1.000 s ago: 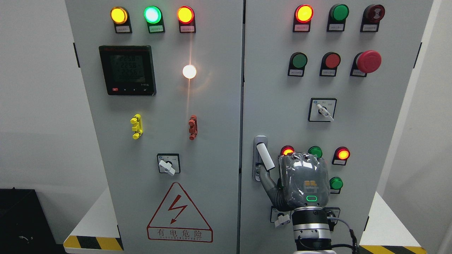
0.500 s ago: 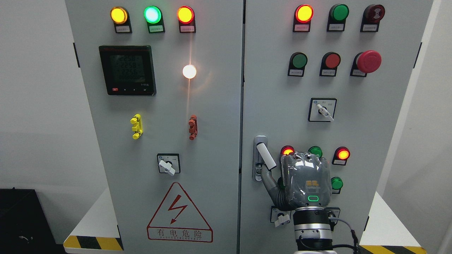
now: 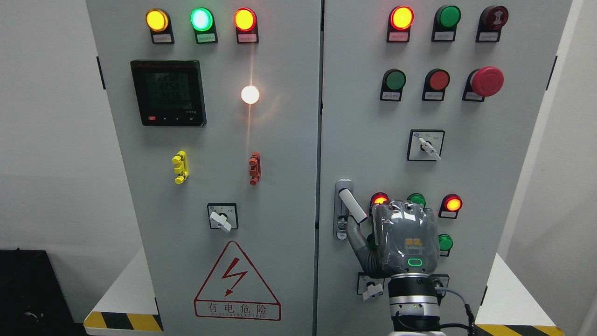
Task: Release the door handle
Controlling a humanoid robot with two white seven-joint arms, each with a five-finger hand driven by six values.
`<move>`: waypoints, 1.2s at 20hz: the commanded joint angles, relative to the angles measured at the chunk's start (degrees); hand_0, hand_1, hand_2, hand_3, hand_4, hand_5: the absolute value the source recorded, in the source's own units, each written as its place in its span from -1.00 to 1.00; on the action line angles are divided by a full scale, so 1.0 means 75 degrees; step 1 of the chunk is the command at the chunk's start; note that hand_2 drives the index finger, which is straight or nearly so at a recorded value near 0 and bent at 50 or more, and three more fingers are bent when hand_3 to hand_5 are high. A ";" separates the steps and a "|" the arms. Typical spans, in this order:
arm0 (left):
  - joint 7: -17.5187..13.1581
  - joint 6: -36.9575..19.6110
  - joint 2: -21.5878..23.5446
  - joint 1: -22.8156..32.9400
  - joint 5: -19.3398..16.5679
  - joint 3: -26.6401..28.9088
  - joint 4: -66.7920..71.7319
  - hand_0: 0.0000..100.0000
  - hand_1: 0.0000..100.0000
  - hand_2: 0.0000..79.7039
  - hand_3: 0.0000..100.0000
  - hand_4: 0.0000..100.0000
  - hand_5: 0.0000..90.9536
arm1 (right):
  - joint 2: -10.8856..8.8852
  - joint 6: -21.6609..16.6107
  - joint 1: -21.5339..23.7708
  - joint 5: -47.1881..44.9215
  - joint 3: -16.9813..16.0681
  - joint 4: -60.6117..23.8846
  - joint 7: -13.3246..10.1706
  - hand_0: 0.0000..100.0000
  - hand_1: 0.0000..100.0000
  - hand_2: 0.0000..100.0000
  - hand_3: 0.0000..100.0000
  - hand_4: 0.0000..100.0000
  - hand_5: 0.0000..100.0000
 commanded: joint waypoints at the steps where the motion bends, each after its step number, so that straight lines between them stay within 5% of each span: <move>1: 0.0002 -0.0006 0.0000 0.0129 0.0003 0.0000 -0.0001 -0.76 0.11 -1.00 -1.00 -1.00 -1.00 | -0.0034 0.0024 -0.0011 0.0006 0.0002 -0.0020 -0.0001 0.11 -0.31 0.93 1.00 1.00 0.99; 24: 0.0002 -0.0006 0.0000 0.0129 -0.0008 0.0000 -0.0001 -0.76 0.11 -1.00 -1.00 -1.00 -1.00 | -0.0046 0.0036 -0.0081 -0.0006 -0.0045 -0.0044 -0.0001 0.09 -0.27 0.93 1.00 1.00 1.00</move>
